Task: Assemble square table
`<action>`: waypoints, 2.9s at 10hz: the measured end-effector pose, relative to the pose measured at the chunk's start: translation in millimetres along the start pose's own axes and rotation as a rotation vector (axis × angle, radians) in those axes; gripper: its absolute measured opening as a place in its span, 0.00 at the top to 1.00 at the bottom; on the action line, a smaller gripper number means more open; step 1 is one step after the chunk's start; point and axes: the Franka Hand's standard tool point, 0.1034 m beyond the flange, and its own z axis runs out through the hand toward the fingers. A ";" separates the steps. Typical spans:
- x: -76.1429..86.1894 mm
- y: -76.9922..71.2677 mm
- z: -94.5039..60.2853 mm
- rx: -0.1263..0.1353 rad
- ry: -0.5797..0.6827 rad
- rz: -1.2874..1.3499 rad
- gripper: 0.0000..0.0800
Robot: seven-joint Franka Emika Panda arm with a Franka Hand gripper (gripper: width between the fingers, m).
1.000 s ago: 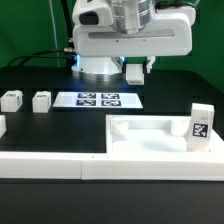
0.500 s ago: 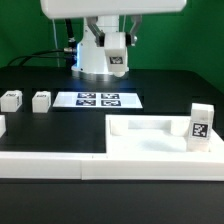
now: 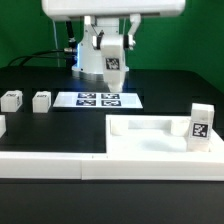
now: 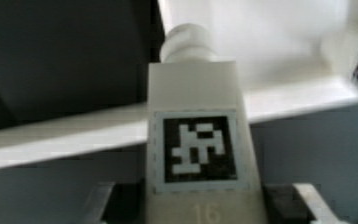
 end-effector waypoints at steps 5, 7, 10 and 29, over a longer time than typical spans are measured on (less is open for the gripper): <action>23.0 -5.4 22.8 -0.017 0.220 0.024 0.64; 23.9 -4.8 22.8 -0.019 0.232 0.018 0.64; 10.4 3.0 41.2 -0.040 0.208 -0.010 0.64; -5.1 -9.8 75.9 -0.052 0.174 0.008 0.23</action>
Offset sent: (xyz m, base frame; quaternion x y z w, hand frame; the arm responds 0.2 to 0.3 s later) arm 0.0000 0.0000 0.0000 0.0000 0.1938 0.0000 0.9810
